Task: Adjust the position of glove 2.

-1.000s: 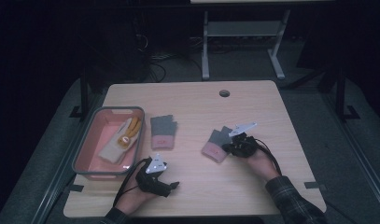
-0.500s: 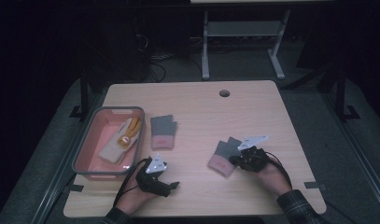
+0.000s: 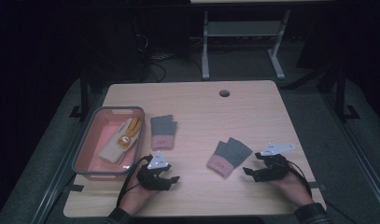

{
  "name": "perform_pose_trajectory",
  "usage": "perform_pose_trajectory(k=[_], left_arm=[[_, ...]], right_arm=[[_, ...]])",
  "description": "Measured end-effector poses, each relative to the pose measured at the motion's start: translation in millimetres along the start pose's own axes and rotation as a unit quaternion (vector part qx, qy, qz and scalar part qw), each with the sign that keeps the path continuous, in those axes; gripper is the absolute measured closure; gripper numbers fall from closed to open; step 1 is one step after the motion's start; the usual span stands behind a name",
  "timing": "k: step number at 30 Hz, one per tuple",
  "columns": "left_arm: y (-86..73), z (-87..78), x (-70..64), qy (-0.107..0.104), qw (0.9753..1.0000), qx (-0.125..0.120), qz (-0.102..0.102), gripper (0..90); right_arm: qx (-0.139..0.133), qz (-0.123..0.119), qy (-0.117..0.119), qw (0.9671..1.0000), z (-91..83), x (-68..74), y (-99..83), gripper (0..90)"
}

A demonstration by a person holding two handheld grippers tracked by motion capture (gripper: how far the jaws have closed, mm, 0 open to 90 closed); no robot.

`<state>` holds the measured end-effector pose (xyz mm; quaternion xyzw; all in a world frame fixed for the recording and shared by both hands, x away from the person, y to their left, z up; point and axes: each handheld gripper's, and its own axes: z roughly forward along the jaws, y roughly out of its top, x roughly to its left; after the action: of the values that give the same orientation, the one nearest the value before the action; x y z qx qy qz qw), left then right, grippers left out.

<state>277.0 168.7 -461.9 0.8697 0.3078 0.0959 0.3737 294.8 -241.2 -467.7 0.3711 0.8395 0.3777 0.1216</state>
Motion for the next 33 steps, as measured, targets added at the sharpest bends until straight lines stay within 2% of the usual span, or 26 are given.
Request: perform_pose_trajectory(k=[2,3,4,6,8,16,19,24,30,31,33], left_arm=[[5.7,-2.0,0.3,-0.002,1.0,-0.002,-0.002,60.9],[10.2,-2.9,0.0,0.002,1.0,-0.001,-0.004,67.1],[14.1,-3.1,0.2,0.001,1.0,0.0,-0.01,77.1],[21.3,-3.1,0.3,0.01,0.9999,-0.003,-0.013,89.4],[26.6,-1.4,1.0,0.015,0.9997,0.002,-0.018,89.6],[48.1,5.0,15.5,0.068,0.9971,-0.004,-0.034,89.6],[57.8,7.9,24.9,0.091,0.9947,-0.011,-0.048,89.6],[69.4,14.6,41.2,0.114,0.9912,-0.017,-0.065,89.6],[81.0,30.3,57.5,0.144,0.9867,-0.012,-0.075,89.6],[82.2,33.7,61.9,0.147,0.9854,-0.015,-0.085,89.6],[84.0,38.2,67.7,0.159,0.9836,-0.01,-0.084,89.6]], right_arm=[[-0.004,0.0,-0.008,1.0,-1.7,-2.4,-4.8,15.3],[-0.007,-0.002,-0.011,0.9999,-1.8,-3.4,-6.3,14.4],[-0.005,-0.003,-0.014,0.9999,-2.0,-5.2,-8.1,14.2],[-0.007,0.003,-0.017,0.9998,-0.7,-6.8,-9.1,13.7],[-0.007,0.001,-0.018,0.9998,1.3,-8.3,-9.8,13.7],[0.006,-0.003,-0.02,0.9998,5.0,-8.5,-12.1,13.7],[0.005,-0.002,-0.021,0.9998,5.1,-9.4,-12.8,13.6],[0.002,-0.005,-0.021,0.9998,5.3,-9.9,-13.6,13.4],[0.004,-0.007,-0.019,0.9998,5.6,-9.9,-13.5,12.3],[0.003,-0.008,-0.019,0.9998,5.7,-9.9,-13.5,12.2],[0.003,-0.007,-0.019,0.9998,5.7,-9.9,-13.5,12.2]])
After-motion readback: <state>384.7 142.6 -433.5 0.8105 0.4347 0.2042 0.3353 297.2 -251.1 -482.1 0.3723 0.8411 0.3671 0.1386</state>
